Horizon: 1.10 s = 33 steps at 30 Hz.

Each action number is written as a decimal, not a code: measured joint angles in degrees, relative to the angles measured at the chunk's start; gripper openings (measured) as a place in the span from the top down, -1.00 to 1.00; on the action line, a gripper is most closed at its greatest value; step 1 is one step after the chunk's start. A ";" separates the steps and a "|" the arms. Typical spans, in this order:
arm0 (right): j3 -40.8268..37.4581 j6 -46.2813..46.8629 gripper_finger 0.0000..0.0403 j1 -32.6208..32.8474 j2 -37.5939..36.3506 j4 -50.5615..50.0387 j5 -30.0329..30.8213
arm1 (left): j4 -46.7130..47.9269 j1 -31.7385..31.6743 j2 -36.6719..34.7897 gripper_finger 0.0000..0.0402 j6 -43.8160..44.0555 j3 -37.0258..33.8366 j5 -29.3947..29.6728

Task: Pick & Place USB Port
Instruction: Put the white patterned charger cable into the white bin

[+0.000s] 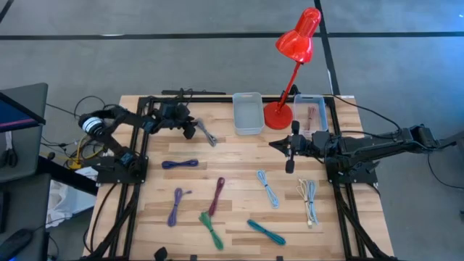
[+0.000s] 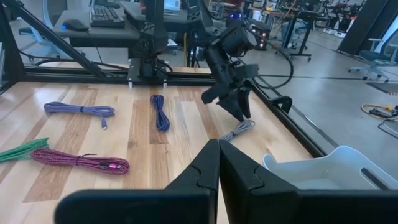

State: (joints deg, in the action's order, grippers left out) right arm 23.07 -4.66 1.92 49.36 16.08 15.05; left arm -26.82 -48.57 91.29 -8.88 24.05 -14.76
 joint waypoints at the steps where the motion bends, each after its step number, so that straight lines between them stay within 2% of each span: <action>1: 0.00 0.01 0.99 -0.01 0.00 0.11 0.00 | -1.62 0.26 -0.04 0.20 0.00 -0.03 0.14; 10: 0.00 -0.01 0.99 -0.01 -0.02 0.37 0.00 | -2.69 0.68 -0.18 0.29 0.93 2.28 -3.55; 24: 0.00 0.15 0.99 -0.01 -0.02 0.37 0.00 | -0.62 0.67 1.81 0.38 0.33 2.26 0.22; 28: 0.00 -0.01 0.99 -0.01 -0.02 0.37 0.00 | -0.64 0.67 1.81 0.56 0.16 2.26 0.64; 33: 0.00 -0.01 0.99 -0.01 -0.02 0.37 0.01 | -0.69 0.67 1.81 0.94 0.17 2.26 0.70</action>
State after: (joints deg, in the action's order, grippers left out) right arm 23.07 -4.67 1.91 49.34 16.45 15.05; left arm -27.51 -47.90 93.10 -8.71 26.30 -14.07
